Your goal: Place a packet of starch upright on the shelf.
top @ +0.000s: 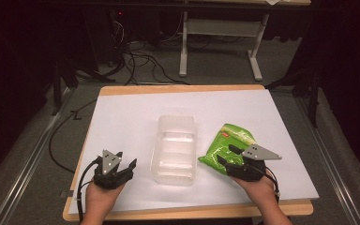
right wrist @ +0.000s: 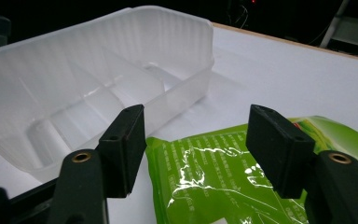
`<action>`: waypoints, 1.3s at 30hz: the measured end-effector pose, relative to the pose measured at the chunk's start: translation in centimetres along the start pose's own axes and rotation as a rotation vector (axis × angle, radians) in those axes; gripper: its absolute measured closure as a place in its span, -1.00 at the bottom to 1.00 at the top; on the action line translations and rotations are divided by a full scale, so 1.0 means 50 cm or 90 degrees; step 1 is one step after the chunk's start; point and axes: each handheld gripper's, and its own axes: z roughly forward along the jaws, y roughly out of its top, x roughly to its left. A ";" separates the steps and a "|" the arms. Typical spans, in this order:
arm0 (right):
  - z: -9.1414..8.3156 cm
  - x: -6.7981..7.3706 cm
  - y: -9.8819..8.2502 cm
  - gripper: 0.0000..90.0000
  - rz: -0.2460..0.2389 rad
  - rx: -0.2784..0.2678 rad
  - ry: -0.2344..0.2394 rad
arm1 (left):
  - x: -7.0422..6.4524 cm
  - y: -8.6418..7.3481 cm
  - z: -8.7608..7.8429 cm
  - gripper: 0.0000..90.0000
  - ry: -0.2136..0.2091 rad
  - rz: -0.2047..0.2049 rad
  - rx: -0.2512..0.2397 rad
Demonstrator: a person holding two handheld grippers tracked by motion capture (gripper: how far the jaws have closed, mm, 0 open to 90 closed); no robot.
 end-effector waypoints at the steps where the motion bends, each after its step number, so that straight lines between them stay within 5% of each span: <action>1: -0.001 0.000 0.001 -0.21 0.001 -0.006 0.001 | 0.002 0.000 0.001 -0.09 -0.004 -0.004 0.002; 9: -0.012 -0.001 0.010 -0.53 0.009 -0.025 -0.003 | 0.009 -0.001 0.002 -0.20 -0.023 -0.018 0.009; 20: -0.006 0.000 0.009 -0.60 0.009 -0.007 0.003 | -0.006 -0.006 0.020 -0.23 -0.049 -0.027 0.051; 30: 0.000 -0.022 0.010 -0.58 0.000 0.009 -0.013 | -0.062 -0.007 0.032 0.76 -0.125 -0.022 0.057; 34: -0.001 -0.048 0.006 -0.39 0.020 0.010 -0.028 | -0.074 -0.004 0.030 0.99 -0.130 -0.018 0.046; 39: -0.003 -0.067 0.004 -0.29 0.041 0.011 -0.042 | -0.083 -0.004 0.030 1.00 -0.145 -0.013 0.048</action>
